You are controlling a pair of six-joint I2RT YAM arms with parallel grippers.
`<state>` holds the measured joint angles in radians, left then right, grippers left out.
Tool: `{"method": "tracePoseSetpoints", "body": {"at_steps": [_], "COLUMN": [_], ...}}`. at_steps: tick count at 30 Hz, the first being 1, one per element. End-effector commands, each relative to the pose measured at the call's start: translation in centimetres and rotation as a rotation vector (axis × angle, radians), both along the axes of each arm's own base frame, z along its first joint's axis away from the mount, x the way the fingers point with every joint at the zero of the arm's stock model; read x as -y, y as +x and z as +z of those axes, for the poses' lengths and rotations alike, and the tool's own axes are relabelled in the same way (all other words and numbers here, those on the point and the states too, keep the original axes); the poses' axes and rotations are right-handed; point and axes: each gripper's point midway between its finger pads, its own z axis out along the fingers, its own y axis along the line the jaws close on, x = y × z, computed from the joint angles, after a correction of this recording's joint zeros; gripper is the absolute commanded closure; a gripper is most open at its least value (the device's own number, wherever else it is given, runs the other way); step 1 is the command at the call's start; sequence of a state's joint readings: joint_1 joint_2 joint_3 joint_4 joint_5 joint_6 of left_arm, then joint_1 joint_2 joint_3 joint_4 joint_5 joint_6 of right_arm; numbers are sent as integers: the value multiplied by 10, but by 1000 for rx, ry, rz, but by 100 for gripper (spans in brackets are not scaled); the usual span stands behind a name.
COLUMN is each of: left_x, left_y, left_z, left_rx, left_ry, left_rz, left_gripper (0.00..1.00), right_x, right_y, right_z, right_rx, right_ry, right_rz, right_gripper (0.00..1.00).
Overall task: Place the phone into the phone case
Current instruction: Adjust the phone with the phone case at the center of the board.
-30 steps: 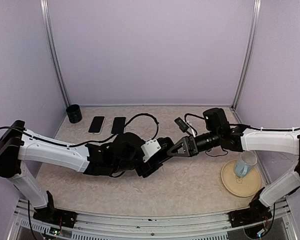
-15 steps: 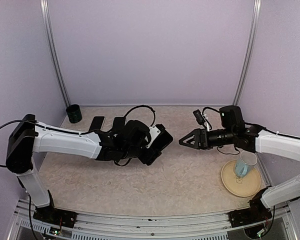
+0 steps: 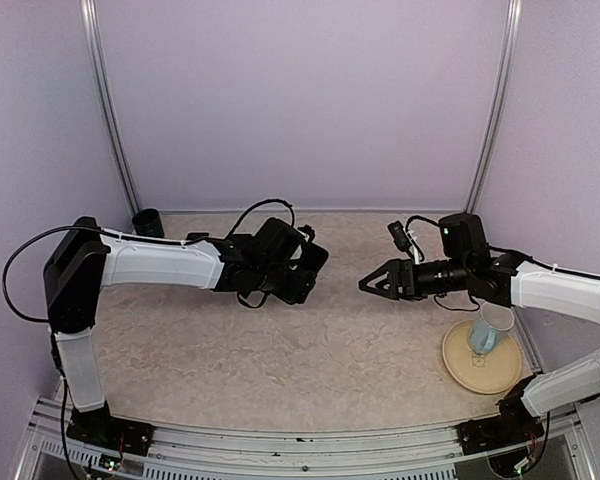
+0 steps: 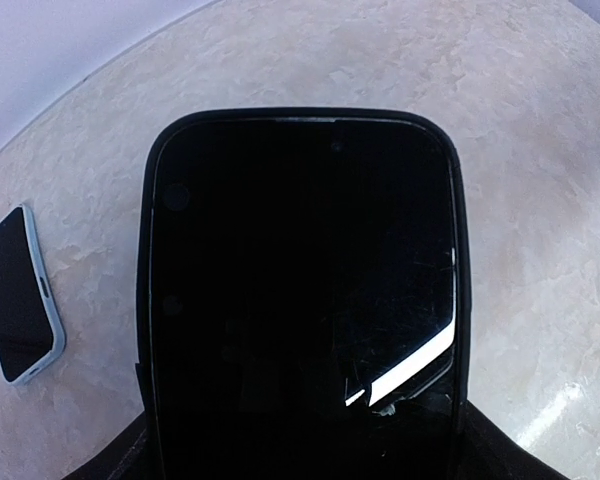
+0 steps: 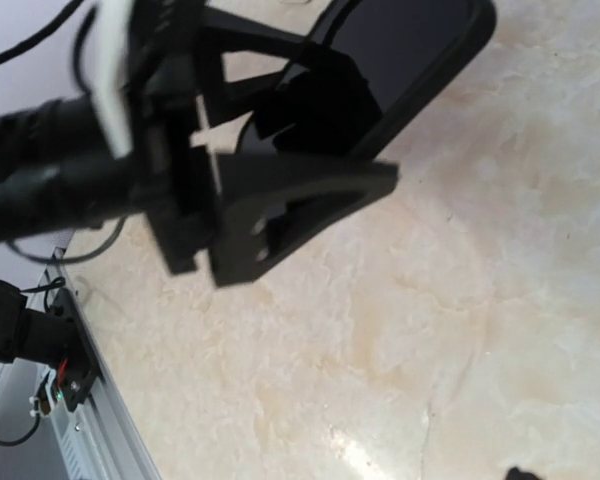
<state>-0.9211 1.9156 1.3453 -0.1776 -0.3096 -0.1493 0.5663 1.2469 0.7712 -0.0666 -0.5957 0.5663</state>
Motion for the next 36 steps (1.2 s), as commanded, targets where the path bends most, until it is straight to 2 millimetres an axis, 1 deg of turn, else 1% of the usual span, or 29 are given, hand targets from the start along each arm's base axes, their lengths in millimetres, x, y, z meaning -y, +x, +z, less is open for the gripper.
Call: {"method": "tracePoseSetpoints", "body": {"at_steps": [1,6,7,11,14,18,22,23,24,28,31,36], "left_x": [2,2,2,6,8,12,17,17,18,21,23,30], "left_y": [32,53,56,65,68,66,62,59,57,51,45,33], "left_z": [25,26,22,16,12,18,33,33,41,56,61,79], "left_rx": [0,-23,-31,-48,-67,-108,-146,-161,-166,-221,-245,-228], "left_ry": [-120,-169,-171,-184,-193,-264,-391,-424,-471,-613,-669,-744], "left_rz": [101,163,172,203,221,239,265,274,276,319,361,424], "left_gripper": [83,83,83,83,83,83,83,83,82,82,82,79], "right_x": [6,7,8,7,5,2,-1,-2,-4,-9,-12,-25], "right_y": [0,-2,-2,-3,-5,-4,3,5,6,17,24,31], "right_z": [1,-2,-2,-3,-1,-3,-9,-10,-11,-14,-22,-32], "right_rx": [3,-2,-2,-2,9,10,23,31,38,87,111,104], "right_ry": [-1,-3,-3,1,25,63,79,85,91,103,101,126], "right_rz": [-18,-24,-24,-20,-4,-13,-59,-71,-82,-144,-185,-187], "right_gripper": [13,13,13,13,13,14,17,17,18,20,22,27]}}
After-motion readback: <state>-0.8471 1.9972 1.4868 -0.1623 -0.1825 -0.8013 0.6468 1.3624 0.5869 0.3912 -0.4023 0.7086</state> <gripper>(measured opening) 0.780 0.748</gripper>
